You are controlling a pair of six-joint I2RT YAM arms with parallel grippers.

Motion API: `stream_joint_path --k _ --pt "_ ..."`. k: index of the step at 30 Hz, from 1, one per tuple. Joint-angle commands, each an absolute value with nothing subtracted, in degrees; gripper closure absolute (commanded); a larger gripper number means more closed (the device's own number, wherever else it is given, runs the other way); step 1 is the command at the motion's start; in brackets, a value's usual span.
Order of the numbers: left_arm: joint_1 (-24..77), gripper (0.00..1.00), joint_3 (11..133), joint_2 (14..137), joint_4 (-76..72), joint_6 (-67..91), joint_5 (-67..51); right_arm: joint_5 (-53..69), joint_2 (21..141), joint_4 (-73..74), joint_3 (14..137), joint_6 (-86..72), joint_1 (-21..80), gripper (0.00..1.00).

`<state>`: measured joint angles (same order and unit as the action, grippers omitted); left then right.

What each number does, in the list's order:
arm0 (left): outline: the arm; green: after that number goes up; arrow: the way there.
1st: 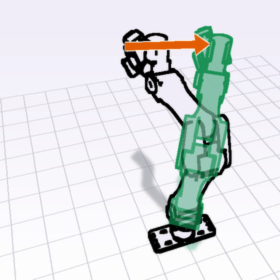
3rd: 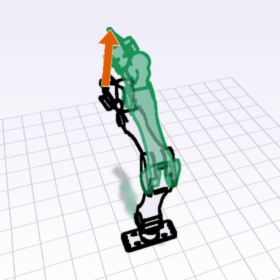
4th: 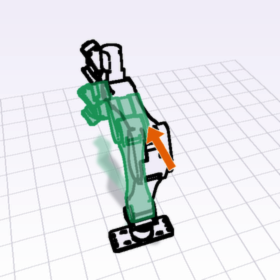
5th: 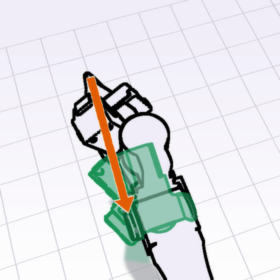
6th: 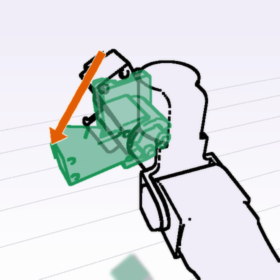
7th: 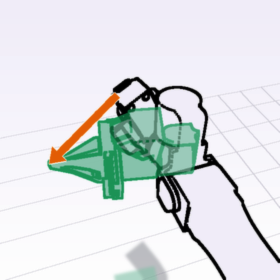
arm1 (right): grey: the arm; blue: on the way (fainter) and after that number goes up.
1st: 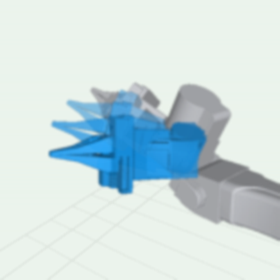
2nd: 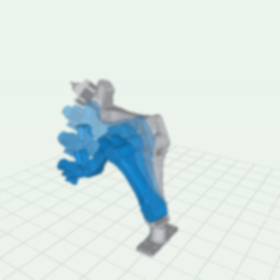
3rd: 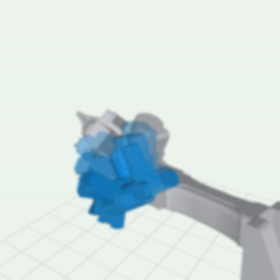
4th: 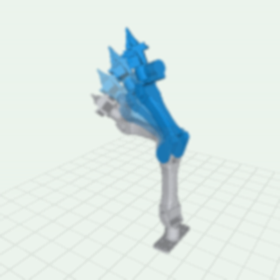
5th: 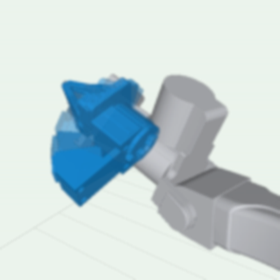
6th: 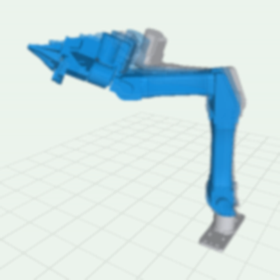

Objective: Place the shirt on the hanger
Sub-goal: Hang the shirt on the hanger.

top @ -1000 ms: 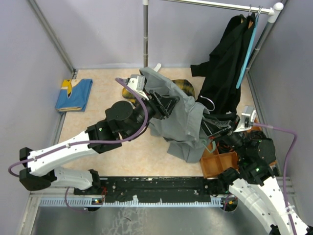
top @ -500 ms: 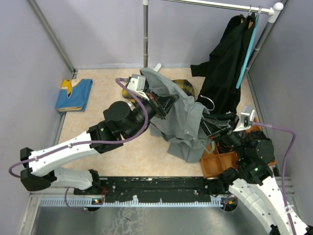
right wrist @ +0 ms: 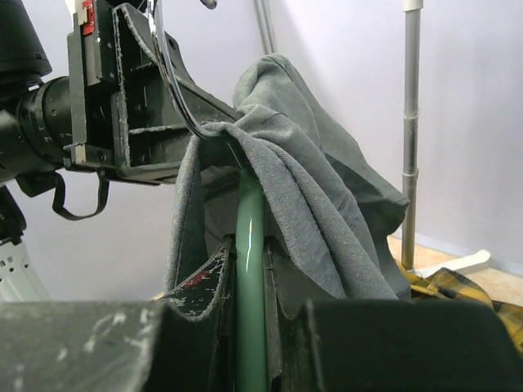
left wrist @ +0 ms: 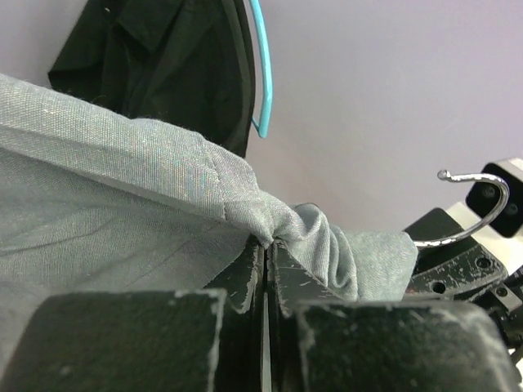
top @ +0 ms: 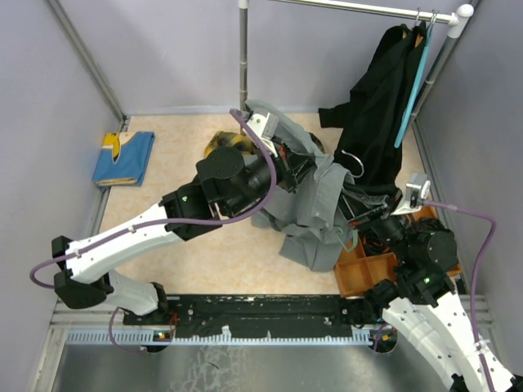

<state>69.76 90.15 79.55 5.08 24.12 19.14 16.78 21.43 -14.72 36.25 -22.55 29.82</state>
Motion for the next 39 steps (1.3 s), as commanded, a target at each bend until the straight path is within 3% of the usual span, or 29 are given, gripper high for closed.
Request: stream_joint_path --k 1,16,27,30,35,39 --pt "70.53 1.00 93.08 81.19 7.18 24.06 10.12 15.93 22.53 -17.78 36.84 -21.54 29.62 1.00" --pt "75.42 1.00 96.22 83.12 9.08 22.55 4.19 5.40 23.46 -15.61 36.26 -18.00 29.66 1.00" --pt "76.07 1.00 98.29 87.88 13.98 24.05 2.85 4.88 23.96 -21.92 35.75 -21.12 29.67 1.00" --pt "76.07 0.87 97.87 87.76 16.04 24.09 6.66 4.72 23.87 -25.61 35.24 -23.95 29.65 1.00" --pt "76.03 0.53 94.15 83.92 14.28 23.06 11.98 3.35 24.35 -32.22 33.93 -29.19 29.62 1.00" --pt "76.04 0.41 93.28 81.52 13.73 21.01 13.68 0.30 25.37 -40.01 31.82 -33.56 29.64 1.00"
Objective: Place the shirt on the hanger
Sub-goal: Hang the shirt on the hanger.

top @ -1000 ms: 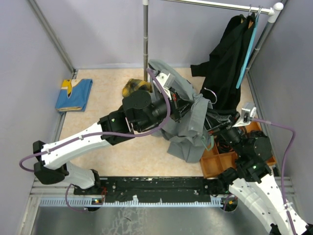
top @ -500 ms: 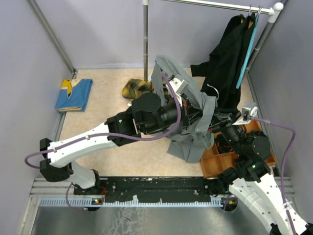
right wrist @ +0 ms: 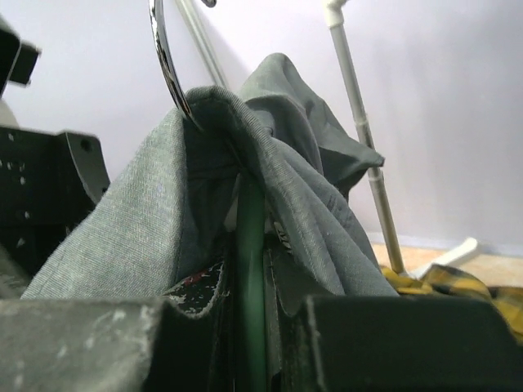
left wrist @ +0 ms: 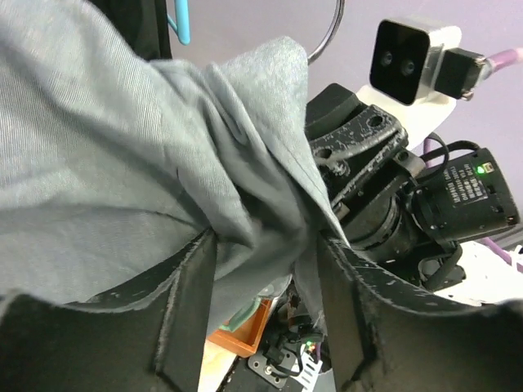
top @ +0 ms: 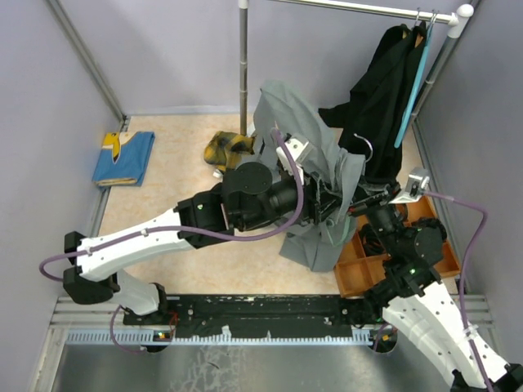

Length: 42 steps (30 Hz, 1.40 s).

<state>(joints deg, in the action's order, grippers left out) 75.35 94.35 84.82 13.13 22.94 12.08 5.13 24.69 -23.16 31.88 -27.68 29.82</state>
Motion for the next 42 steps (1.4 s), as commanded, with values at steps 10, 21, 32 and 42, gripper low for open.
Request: stream_joint_path --k 10,21,32,42 --pt "76.09 0.29 86.72 72.71 13.41 18.94 16.30 -3.36 36.78 -59.56 34.43 -37.54 29.70 1.00" --pt "76.07 0.32 65.84 60.77 1.43 26.58 24.42 -8.20 48.88 -67.69 46.66 -37.31 29.64 1.00" --pt "76.10 0.65 55.47 65.81 -17.87 26.77 20.25 -13.21 49.93 -57.17 57.67 -37.12 29.66 1.00" --pt "75.45 0.60 48.43 67.92 -30.99 26.86 17.38 -17.08 46.76 -48.20 59.69 -40.33 29.65 1.00"
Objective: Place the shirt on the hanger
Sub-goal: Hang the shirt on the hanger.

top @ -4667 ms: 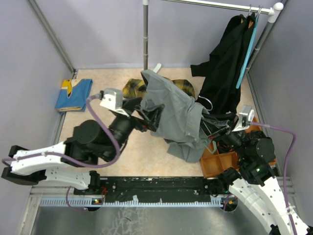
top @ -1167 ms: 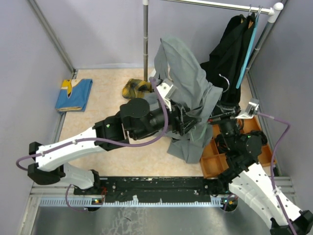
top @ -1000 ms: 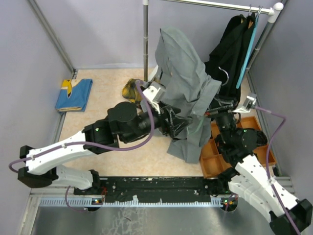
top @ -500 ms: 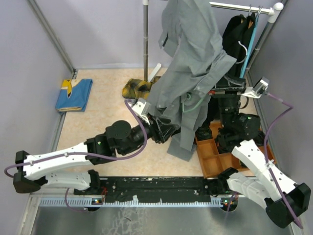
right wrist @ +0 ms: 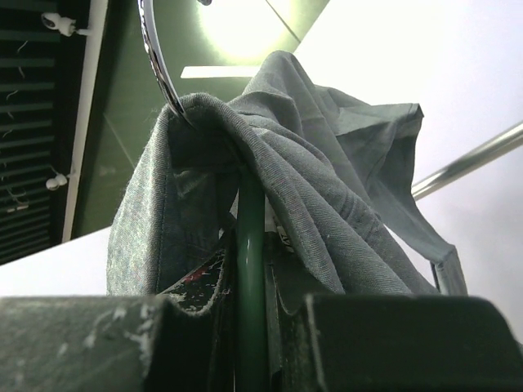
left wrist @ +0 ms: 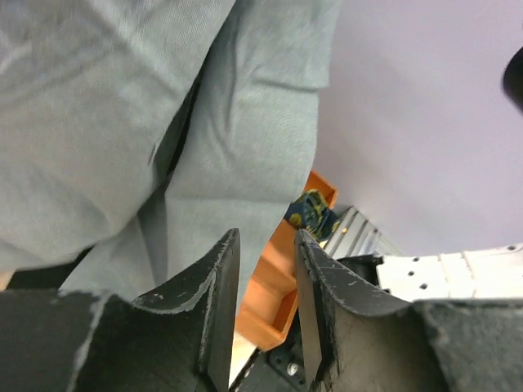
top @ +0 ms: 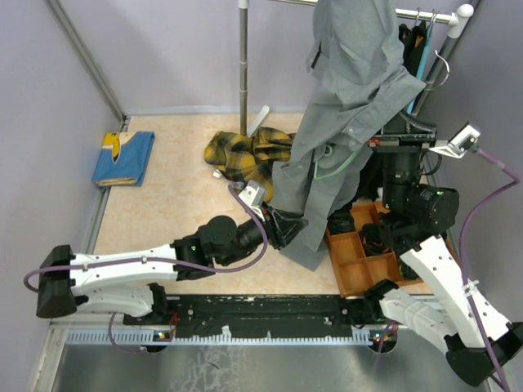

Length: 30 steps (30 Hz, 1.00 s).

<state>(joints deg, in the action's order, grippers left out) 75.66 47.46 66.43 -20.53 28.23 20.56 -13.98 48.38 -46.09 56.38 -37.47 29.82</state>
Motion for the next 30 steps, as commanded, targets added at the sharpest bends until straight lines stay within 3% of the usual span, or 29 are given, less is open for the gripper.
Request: stream_joint_path --k 1,13,23,30 --pt "75.46 0.60 49.35 68.49 -31.65 25.88 16.76 -16.68 46.64 -48.20 59.84 -40.57 29.63 1.00" --pt "74.76 0.80 52.61 65.66 -35.28 21.40 14.99 -8.29 40.40 -45.32 55.65 -36.90 29.68 1.00" --pt "75.14 0.68 58.38 67.34 -31.28 20.79 11.80 -8.61 38.95 -37.38 56.77 -32.73 29.64 1.00" --pt "81.12 0.68 69.49 72.13 -20.13 8.40 24.25 -11.83 39.23 -34.30 55.92 -28.70 29.64 1.00"
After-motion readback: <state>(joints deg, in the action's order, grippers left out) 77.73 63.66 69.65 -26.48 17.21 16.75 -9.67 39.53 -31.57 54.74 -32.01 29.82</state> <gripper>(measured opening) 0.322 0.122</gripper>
